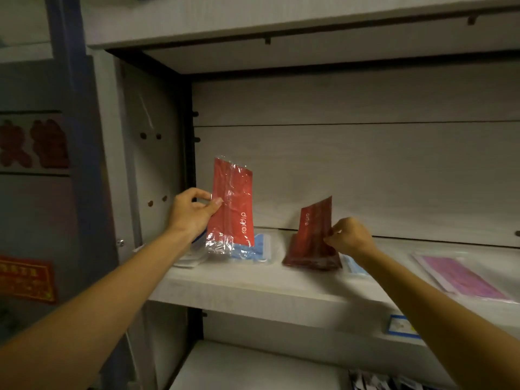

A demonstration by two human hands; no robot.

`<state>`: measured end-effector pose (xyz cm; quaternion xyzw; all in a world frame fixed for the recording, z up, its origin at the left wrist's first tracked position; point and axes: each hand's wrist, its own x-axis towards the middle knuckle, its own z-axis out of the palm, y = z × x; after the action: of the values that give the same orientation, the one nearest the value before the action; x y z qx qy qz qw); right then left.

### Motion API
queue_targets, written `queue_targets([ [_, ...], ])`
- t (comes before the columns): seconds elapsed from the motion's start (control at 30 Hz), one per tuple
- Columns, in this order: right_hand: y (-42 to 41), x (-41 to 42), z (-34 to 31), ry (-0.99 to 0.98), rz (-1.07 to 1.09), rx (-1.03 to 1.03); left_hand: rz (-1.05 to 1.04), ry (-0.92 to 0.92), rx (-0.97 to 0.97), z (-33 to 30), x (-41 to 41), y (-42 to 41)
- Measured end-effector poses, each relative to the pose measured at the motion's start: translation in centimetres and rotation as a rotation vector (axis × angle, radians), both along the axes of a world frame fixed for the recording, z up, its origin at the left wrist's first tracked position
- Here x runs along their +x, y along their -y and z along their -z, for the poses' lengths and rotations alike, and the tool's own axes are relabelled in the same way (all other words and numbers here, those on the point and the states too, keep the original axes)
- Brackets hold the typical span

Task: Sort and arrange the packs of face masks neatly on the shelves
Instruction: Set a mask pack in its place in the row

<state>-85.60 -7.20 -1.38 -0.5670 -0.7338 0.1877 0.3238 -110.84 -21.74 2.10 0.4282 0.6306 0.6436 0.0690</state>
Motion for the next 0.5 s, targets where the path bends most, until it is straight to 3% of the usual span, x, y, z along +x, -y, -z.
queue_targets([
  [0.27, -0.9, -0.6, 1.3, 0.218, 0.122, 0.050, 0.095, 0.052, -0.026, 1.8, -1.7, -3.4],
  [0.5, -2.0, 3.8, -0.4, 0.306, 0.164, 0.170, 0.146, 0.187, -0.030, 2.9, 1.0, -7.0],
])
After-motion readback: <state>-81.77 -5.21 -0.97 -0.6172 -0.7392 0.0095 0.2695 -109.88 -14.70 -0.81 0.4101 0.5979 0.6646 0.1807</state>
